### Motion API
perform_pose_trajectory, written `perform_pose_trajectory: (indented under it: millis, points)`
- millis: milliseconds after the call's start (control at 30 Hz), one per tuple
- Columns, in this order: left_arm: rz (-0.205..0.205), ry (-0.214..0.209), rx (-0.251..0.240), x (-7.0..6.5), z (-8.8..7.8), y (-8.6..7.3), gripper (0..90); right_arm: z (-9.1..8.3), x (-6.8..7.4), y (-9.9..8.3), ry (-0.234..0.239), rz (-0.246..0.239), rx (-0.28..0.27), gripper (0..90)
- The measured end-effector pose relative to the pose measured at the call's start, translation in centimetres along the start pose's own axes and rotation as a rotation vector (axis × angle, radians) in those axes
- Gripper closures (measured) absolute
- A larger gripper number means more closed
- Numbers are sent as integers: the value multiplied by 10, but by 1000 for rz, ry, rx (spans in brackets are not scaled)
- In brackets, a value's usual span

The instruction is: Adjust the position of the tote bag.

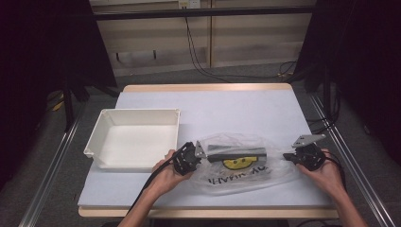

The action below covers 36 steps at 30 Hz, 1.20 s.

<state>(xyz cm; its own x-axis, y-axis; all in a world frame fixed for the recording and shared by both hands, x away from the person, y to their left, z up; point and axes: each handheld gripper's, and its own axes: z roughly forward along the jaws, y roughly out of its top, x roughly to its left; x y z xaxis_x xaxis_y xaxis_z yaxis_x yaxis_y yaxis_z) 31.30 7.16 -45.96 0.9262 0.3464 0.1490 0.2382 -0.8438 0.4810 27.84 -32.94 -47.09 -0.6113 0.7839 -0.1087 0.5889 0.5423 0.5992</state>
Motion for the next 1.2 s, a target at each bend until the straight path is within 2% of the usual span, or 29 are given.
perform_pose_trajectory:
  millis: [33,67,100,133,167,200,267,333,367,400,433,467,500,567,600,633,667,700,800,900,933,967,1033,1100,1200]
  points:
    - [22,23,15,-1,-2,-1,900,-1,-1,-1,-12,-15,-1,900]
    - [24,38,17,-3,-3,-4,900,-2,-2,-2,-6,0,1,900]
    - [18,28,16,-2,-4,-6,900,-2,-4,-4,-5,-2,-4,900]
    - [9,32,12,-1,-5,-8,900,-3,-4,-4,-5,16,2,900]
    - [-7,35,13,-1,-5,-10,900,-2,-4,-4,-9,3,1,900]
    - [5,43,26,0,-6,-10,900,-2,-3,-3,-7,-4,2,900]
    - [-12,52,20,-2,-5,-9,900,-2,-2,-3,-15,-1,6,900]
    - [-5,47,22,0,-6,-9,900,-2,-3,-4,-19,3,-4,900]
    - [-26,45,14,1,-6,-10,900,-3,-1,-4,-16,-2,-1,900]
    - [-50,33,-10,1,-5,-10,900,-3,0,-4,-11,-11,-24,900]
    - [-47,13,-20,2,-6,-9,900,-4,1,-3,1,-16,-45,900]
    - [-56,12,-41,1,-7,-9,900,-6,3,-2,14,-10,-73,900]
    - [-56,12,-41,1,-7,-9,900,-8,5,0,33,-5,-96,900]
    - [-52,-36,-103,1,-13,-8,900,-12,7,3,72,-7,-149,900]
    - [-56,-28,-123,1,-15,-8,900,-14,9,5,74,-10,-160,900]
    - [-59,-49,-128,3,-18,-8,900,-15,11,6,85,-12,-175,900]
    - [-69,-45,-154,3,-21,-9,900,-17,12,6,99,-10,-190,900]
    - [-71,-58,-176,4,-25,-10,900,-19,14,7,109,-10,-205,900]
    - [-85,-83,-247,7,-37,-11,900,-28,19,9,111,-12,-254,900]
    - [-89,-78,-308,10,-51,-10,900,-41,24,12,99,-10,-318,900]
    - [-93,-70,-325,13,-56,-9,900,-44,27,14,102,-17,-330,900]
    - [-92,-76,-341,15,-59,-6,900,-46,30,16,128,-19,-346,900]
    - [-79,-85,-357,17,-59,4,900,-47,38,22,155,-34,-364,900]
    - [-48,-103,-338,15,-53,17,900,-44,46,30,188,-53,-370,900]
    - [-23,-116,-301,12,-39,38,900,-33,58,44,218,-89,-361,900]
